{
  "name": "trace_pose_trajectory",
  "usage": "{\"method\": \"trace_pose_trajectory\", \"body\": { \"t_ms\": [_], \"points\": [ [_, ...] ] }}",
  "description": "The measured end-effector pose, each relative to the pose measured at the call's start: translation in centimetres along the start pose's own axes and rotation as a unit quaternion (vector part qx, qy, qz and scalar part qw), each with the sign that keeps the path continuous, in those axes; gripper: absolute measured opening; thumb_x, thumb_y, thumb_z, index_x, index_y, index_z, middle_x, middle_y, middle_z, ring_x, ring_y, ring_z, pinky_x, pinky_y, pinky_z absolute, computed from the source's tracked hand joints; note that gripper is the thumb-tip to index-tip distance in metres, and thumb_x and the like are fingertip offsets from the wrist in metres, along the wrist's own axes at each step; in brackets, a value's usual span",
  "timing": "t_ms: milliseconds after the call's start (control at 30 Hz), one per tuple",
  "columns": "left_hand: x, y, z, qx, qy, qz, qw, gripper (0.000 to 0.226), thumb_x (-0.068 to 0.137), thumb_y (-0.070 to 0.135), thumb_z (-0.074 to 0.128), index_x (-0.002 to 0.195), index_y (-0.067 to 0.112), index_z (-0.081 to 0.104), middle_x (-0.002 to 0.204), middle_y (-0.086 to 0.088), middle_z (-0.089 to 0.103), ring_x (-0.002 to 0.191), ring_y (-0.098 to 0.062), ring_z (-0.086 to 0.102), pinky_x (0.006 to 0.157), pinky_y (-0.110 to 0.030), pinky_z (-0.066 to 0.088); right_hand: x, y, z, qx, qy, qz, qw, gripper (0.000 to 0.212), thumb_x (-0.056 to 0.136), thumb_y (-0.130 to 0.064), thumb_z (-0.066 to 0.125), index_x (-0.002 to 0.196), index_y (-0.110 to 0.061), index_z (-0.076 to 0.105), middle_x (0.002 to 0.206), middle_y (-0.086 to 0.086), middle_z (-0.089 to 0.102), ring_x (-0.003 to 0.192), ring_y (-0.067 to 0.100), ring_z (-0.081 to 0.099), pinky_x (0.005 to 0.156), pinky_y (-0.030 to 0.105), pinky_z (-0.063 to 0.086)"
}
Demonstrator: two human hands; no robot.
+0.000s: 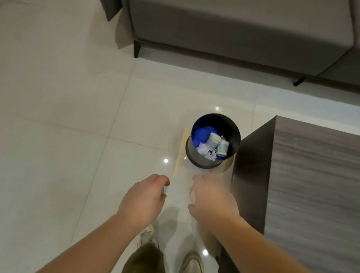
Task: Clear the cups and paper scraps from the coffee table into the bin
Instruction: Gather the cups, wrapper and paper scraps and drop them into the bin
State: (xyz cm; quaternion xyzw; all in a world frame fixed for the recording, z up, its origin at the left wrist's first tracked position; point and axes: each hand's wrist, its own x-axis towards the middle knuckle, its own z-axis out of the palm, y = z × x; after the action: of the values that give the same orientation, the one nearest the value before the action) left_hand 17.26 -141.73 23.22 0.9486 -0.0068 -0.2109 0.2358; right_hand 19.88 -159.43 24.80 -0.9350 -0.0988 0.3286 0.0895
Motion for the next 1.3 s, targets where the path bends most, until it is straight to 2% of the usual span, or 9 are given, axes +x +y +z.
{"method": "trace_pose_trajectory", "body": {
  "t_ms": [233,433,533,600,733,867,1033,1200,1300],
  "points": [
    [7.5,-1.6,-4.5,0.032,-0.042,0.072,0.996,0.024,0.094,0.018,0.049,0.116,0.023,0.054,0.111,0.009,0.057,0.089,-0.016,0.057,0.076,-0.027,0.046,4.8,-1.2,-3.2,0.025,0.050,0.030,0.998,0.053,0.085,-0.037,0.066,0.128,-0.019,0.040,0.124,0.004,0.043,0.109,0.023,0.046,0.078,0.031,0.047],
    [13.6,-0.7,-6.0,0.044,-0.061,0.104,0.992,0.016,0.092,0.021,0.052,0.108,0.026,0.053,0.106,0.011,0.056,0.085,-0.015,0.057,0.076,-0.031,0.049,7.9,-0.9,-6.1,0.076,0.055,0.069,0.993,0.052,0.089,-0.032,0.063,0.131,-0.018,0.036,0.133,0.009,0.039,0.119,0.025,0.044,0.089,0.035,0.050],
    [16.6,0.5,-5.7,0.045,-0.062,0.126,0.989,0.016,0.091,0.022,0.055,0.107,0.027,0.055,0.101,0.012,0.056,0.073,-0.012,0.052,0.070,-0.026,0.048,9.4,0.5,-7.1,0.091,0.058,0.090,0.990,0.057,0.090,-0.029,0.061,0.137,-0.016,0.031,0.141,0.012,0.033,0.125,0.027,0.041,0.092,0.037,0.050],
    [18.6,1.4,-5.4,0.046,-0.063,0.136,0.988,0.016,0.090,0.022,0.057,0.105,0.027,0.055,0.098,0.013,0.057,0.068,-0.010,0.049,0.066,-0.023,0.044,10.3,1.7,-7.6,0.099,0.054,0.099,0.989,0.058,0.091,-0.029,0.059,0.139,-0.015,0.029,0.145,0.013,0.028,0.129,0.029,0.038,0.094,0.038,0.049],
    [22.2,3.2,-4.8,0.054,-0.090,0.141,0.984,0.019,0.089,0.021,0.058,0.106,0.029,0.056,0.100,0.014,0.057,0.075,-0.008,0.053,0.068,-0.021,0.042,12.3,4.5,-8.5,0.126,0.051,0.115,0.984,0.055,0.091,-0.030,0.061,0.136,-0.018,0.032,0.136,0.012,0.033,0.121,0.028,0.042,0.093,0.037,0.050],
    [25.8,4.7,-3.6,0.054,-0.105,0.147,0.982,0.021,0.089,0.021,0.060,0.108,0.028,0.057,0.104,0.014,0.058,0.081,-0.009,0.056,0.071,-0.021,0.045,14.5,7.2,-8.7,0.153,0.051,0.124,0.979,0.058,0.092,-0.024,0.059,0.140,-0.017,0.028,0.139,0.012,0.031,0.124,0.027,0.039,0.096,0.037,0.049],
    [29.7,5.5,-0.5,0.040,-0.124,0.144,0.981,0.017,0.089,0.023,0.060,0.105,0.028,0.056,0.102,0.012,0.058,0.084,-0.008,0.057,0.075,-0.024,0.047,17.5,9.9,-7.5,0.178,0.059,0.134,0.973,0.065,0.091,-0.034,0.061,0.142,-0.017,0.025,0.139,0.010,0.030,0.126,0.024,0.037,0.098,0.035,0.048],
    [32.9,5.4,3.0,0.036,-0.139,0.123,0.982,0.016,0.089,0.025,0.063,0.101,0.030,0.054,0.097,0.013,0.056,0.077,-0.005,0.055,0.063,-0.013,0.037,20.5,11.5,-4.8,0.187,0.045,0.153,0.969,0.070,0.089,-0.034,0.064,0.143,-0.019,0.023,0.142,0.008,0.029,0.129,0.024,0.034,0.098,0.036,0.048],
    [34.5,4.5,4.7,0.031,-0.148,0.103,0.983,0.016,0.088,0.024,0.065,0.097,0.030,0.053,0.093,0.013,0.057,0.073,-0.002,0.054,0.058,-0.010,0.035,22.1,12.2,-3.2,0.194,0.039,0.166,0.966,0.071,0.088,-0.034,0.065,0.143,-0.020,0.022,0.143,0.008,0.029,0.129,0.025,0.035,0.098,0.037,0.048]
  ]
}}
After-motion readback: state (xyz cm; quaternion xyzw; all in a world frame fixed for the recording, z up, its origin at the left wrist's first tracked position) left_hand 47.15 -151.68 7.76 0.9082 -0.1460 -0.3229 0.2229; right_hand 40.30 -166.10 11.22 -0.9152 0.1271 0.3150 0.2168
